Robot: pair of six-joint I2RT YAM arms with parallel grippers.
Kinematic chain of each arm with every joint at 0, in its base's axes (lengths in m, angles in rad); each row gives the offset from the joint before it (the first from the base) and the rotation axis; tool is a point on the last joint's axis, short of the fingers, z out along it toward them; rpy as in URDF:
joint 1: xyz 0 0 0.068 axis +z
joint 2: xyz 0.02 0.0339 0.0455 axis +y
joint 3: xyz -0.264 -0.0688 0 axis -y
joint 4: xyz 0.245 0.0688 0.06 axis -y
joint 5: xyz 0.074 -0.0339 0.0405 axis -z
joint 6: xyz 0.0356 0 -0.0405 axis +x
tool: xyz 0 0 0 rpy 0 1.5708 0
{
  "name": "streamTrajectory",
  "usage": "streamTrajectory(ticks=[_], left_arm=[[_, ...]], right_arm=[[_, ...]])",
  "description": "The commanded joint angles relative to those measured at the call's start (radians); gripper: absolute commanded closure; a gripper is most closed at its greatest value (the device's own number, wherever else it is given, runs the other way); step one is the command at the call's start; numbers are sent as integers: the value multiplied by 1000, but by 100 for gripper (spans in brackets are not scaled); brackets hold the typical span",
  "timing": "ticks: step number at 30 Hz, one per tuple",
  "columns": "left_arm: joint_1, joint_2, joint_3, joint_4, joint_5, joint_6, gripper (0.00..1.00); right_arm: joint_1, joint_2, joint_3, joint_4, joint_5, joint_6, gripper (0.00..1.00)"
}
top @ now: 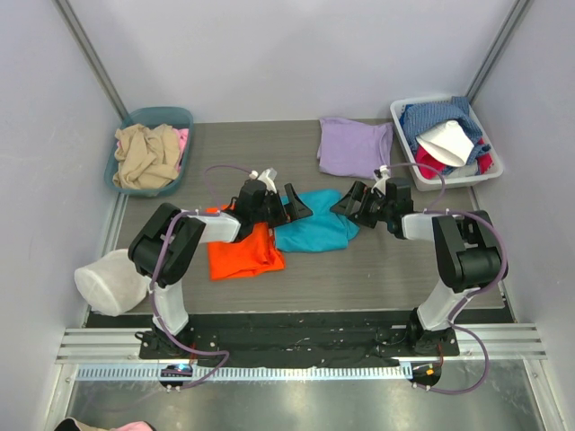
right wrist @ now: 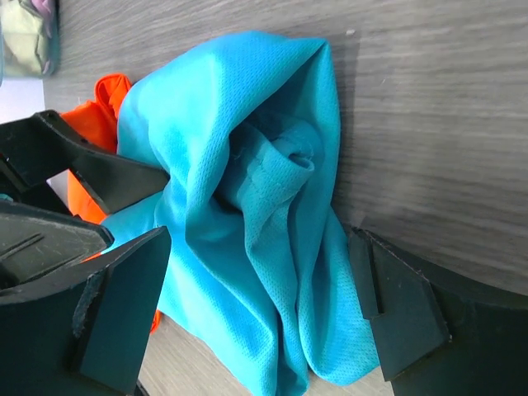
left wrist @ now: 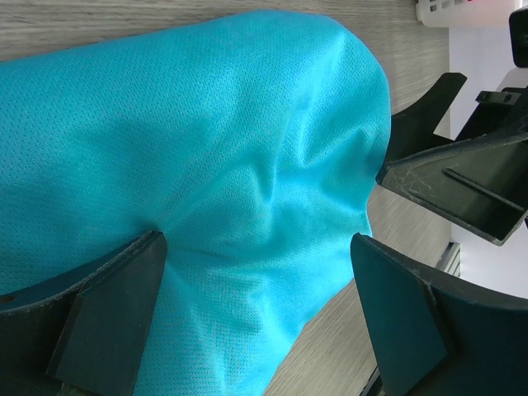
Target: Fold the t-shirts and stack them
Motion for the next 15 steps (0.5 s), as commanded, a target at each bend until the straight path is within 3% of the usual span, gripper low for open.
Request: streamTrajectory(ticks=[1,8,15], left_arm=[[-3,-14,2,-7,33,-2,0],[-3,-18,-12,3,33,-7,0],[-3,-8,-7,11,39,-13,0]], right_arm=[[6,6,-70,-164,-28,-3,0],[9,29,-66,-168,-65,-12,0],[38,69,15,-293,-31,-76,0]])
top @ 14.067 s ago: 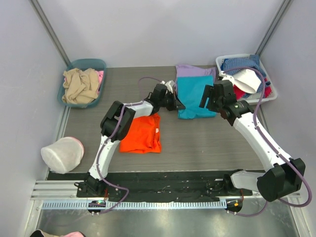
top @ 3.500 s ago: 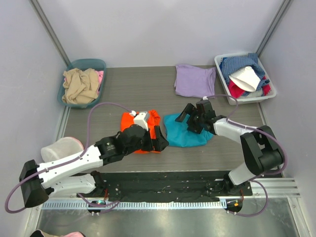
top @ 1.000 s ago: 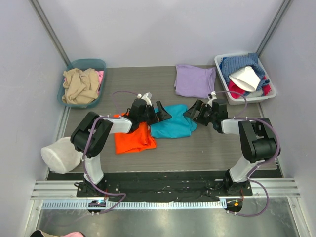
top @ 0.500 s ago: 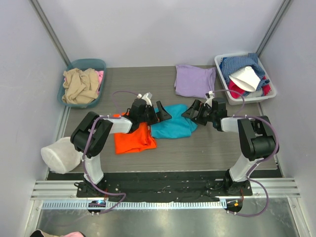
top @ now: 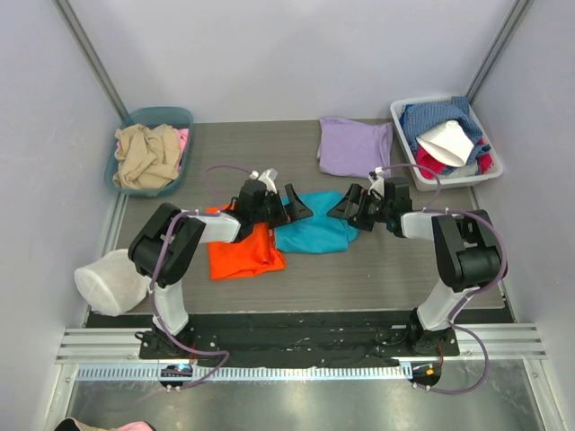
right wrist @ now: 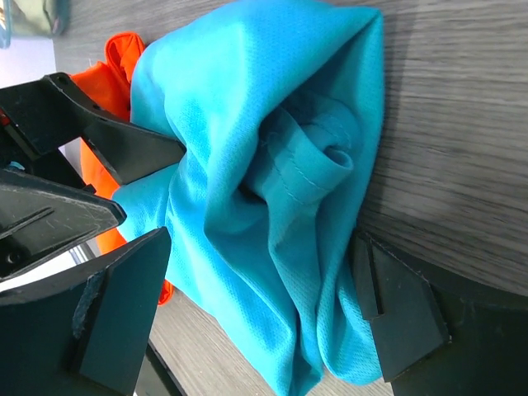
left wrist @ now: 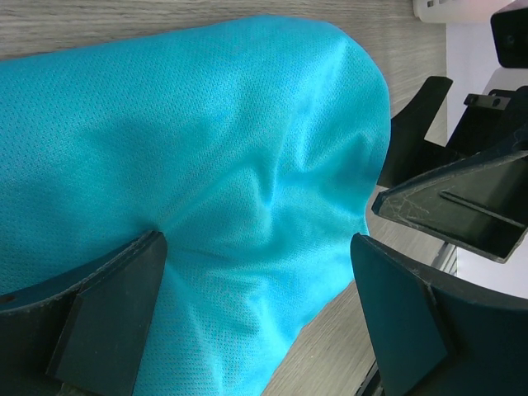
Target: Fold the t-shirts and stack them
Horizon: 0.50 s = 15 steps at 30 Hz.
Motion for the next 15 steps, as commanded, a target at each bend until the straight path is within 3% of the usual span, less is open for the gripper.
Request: streamTrajectory(ticks=[1,10,11,15], left_arm=[[-3,-6,-3,10,25,-7,0],[-3,-6,0,16,29,-15,0],[-3,-6,-2,18,28,-15,0],[-3,-3,-2,22,29,-20,0]], right_arm=[[37,67,9,-240,69,-69,1],[115,101,101,-385,146,-130,3],[115,110,104,-389,153,-132,7],[116,136,117,-400,161,-143,39]])
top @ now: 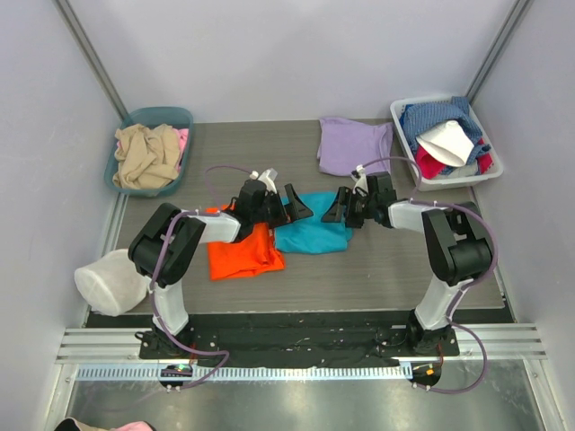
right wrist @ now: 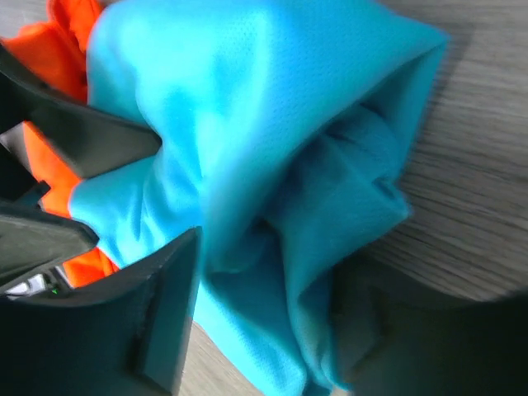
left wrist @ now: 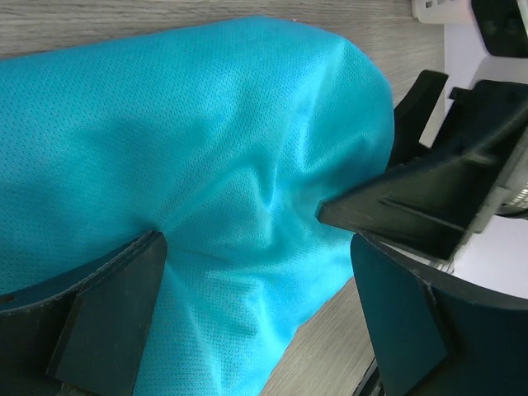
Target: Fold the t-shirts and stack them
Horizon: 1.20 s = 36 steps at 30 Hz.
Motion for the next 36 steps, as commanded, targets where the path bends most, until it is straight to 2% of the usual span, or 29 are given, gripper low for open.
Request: streamTrajectory(ticks=[1,2,4,5,6,9,12,16,19,25,32,36], left_arm=[[-3,-3,-3,21,27,-13,0],[-3,-3,-2,23,27,-15,0],[-3,-3,-3,21,28,-15,0],[-2,-3,-3,21,27,-15,0],[-2,-4,-6,21,28,-15,0],[8,-35,6,1,44,-16,0],[26,-110,55,-95,67,-9,0],[32,-314,182,-381,44,57,0],[35,-440,222,-479,6,85,0],[49,-607,142,-554,-16,80,0],[52,-753,-8,-623,-64,83,0],[51,-825,-59,-643,-77,70,0]], right_arm=[[14,85,-22,-194,83,-45,46],[14,99,-19,-194,83,-46,63],[14,116,-10,-192,80,-46,77],[14,122,-7,-194,80,-48,93],[16,134,-2,-194,77,-48,99],[14,139,9,-204,80,-51,99],[16,116,31,-223,87,-54,99],[36,101,136,-299,136,-91,99],[75,136,269,-378,178,-123,99],[154,249,516,-436,274,-129,99],[189,401,742,-455,293,-178,99],[192,506,936,-474,310,-229,99]])
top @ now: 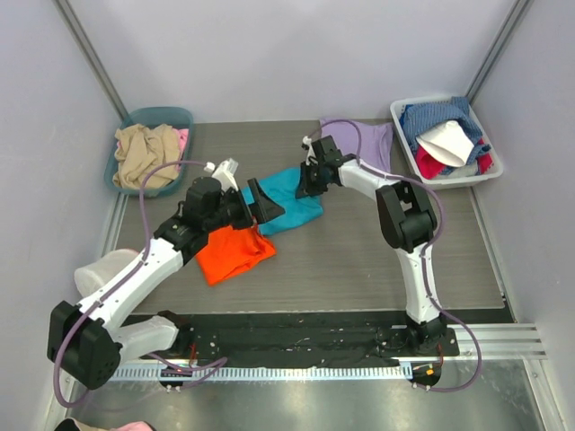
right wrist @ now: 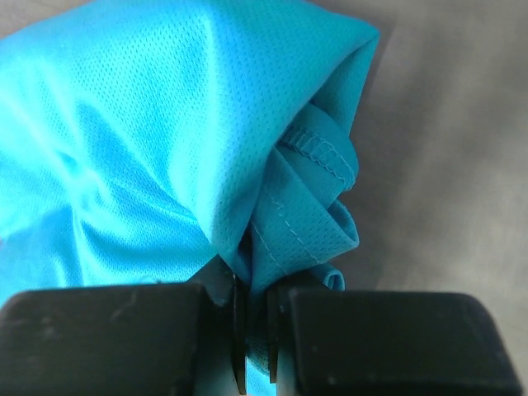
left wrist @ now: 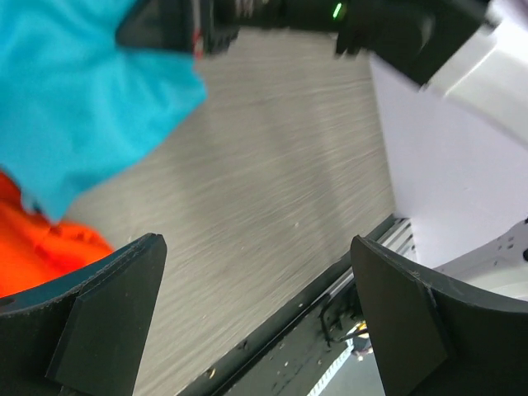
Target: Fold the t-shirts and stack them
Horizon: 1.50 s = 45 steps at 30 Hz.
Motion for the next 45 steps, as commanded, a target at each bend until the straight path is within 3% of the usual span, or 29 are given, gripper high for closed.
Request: streamTrajectory(ticks=[1,9,13,22,34,45], left_arm=[[7,-99,-36,-55,-26,1,0],[7,-214,-122,-101,-64,-35,0],[7,-256,-180,-95,-75,-63,0],[7,-306,-295,-58,-69,-112,0],[7,-296,-323,-41,-72,-118,0],[7,-316,-326,-45,-69,-129,0]], right_arm=[[-1,119,212,-27,52,-78,99],[-4,379,702,-88,173,-91,99],[-12,452,841,-79,224,-54,99],[-15,396,852,25,386,-81,99],[-17,293,898,77,414,-109,99],[-106,127,760,53,454,-147,99]])
